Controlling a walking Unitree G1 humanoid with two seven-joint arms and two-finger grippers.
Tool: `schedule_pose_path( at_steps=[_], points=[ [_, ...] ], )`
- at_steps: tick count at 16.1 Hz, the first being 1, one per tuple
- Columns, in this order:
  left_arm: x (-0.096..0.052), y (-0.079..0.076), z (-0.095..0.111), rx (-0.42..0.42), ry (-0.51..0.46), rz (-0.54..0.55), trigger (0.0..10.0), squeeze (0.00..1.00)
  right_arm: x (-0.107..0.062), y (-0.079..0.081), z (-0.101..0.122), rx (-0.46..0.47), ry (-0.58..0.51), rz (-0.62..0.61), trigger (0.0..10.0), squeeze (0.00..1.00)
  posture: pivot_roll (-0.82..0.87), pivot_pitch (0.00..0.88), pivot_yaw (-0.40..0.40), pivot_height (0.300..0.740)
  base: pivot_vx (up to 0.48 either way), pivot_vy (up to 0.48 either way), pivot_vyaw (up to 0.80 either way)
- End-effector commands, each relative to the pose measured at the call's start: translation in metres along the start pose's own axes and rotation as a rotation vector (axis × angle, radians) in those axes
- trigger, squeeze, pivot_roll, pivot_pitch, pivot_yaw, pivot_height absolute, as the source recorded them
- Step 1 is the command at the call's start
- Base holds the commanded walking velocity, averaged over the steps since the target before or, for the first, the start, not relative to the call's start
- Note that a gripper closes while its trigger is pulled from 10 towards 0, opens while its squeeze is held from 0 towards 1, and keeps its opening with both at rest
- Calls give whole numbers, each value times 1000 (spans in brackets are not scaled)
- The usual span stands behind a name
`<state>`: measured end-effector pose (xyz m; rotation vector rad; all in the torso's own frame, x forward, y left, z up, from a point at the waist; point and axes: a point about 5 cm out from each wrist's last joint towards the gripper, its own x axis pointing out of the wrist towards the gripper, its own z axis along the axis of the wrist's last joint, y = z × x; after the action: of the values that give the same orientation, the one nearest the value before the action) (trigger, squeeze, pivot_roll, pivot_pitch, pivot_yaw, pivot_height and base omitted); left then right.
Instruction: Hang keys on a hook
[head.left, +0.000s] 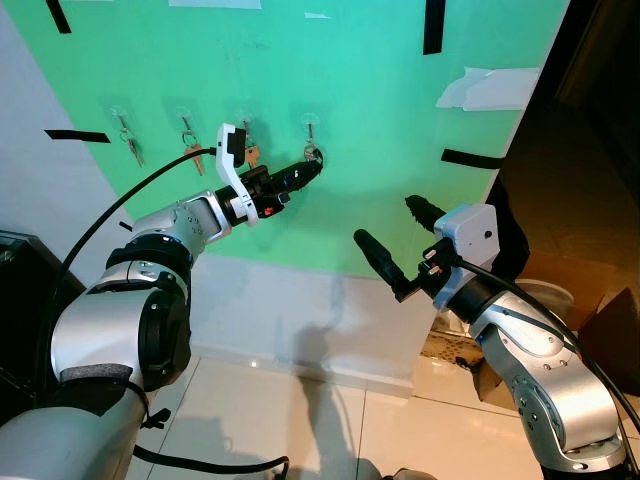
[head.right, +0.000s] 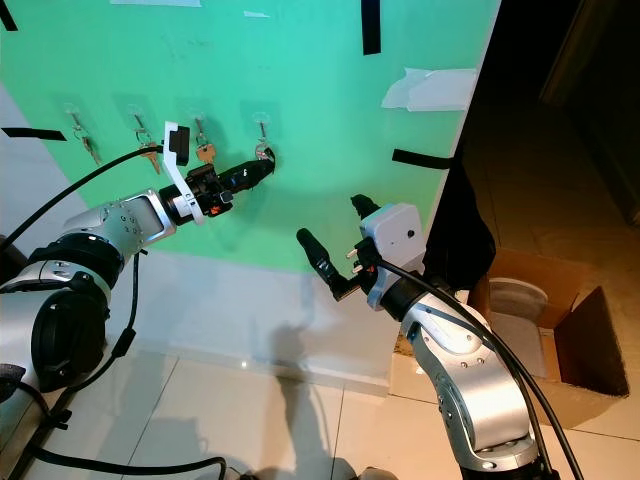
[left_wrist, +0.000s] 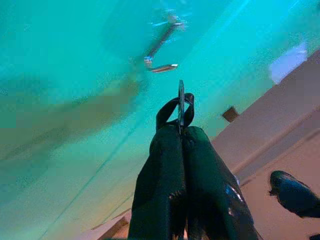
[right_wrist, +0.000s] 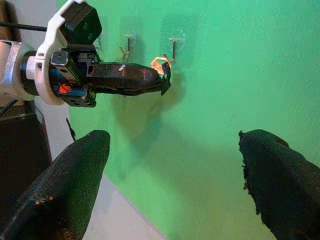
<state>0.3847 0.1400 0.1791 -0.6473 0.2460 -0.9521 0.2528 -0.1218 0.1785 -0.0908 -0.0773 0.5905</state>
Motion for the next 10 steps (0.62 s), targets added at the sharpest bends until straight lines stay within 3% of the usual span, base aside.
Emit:
schedule_pose_path(
  at_steps=[1, 5, 10],
  points=[
    [0, -3, 3, 13, 7, -33, 10000, 0, -1, -1, 5, -1, -18, -12, 10000, 0, -244, 0, 107, 740, 0, 0, 0],
    [1, -9, 24, 38, -81, -51, 10000, 0, -3, -1, 9, 4, -29, -30, 10000, 0, -232, 0, 76, 740, 0, 0, 0],
    [0, -12, 31, 26, -110, -74, 10000, 0, -4, 7, 10, 31, -26, -38, 10000, 0, -224, 0, 51, 740, 0, 0, 0]
  ],
)
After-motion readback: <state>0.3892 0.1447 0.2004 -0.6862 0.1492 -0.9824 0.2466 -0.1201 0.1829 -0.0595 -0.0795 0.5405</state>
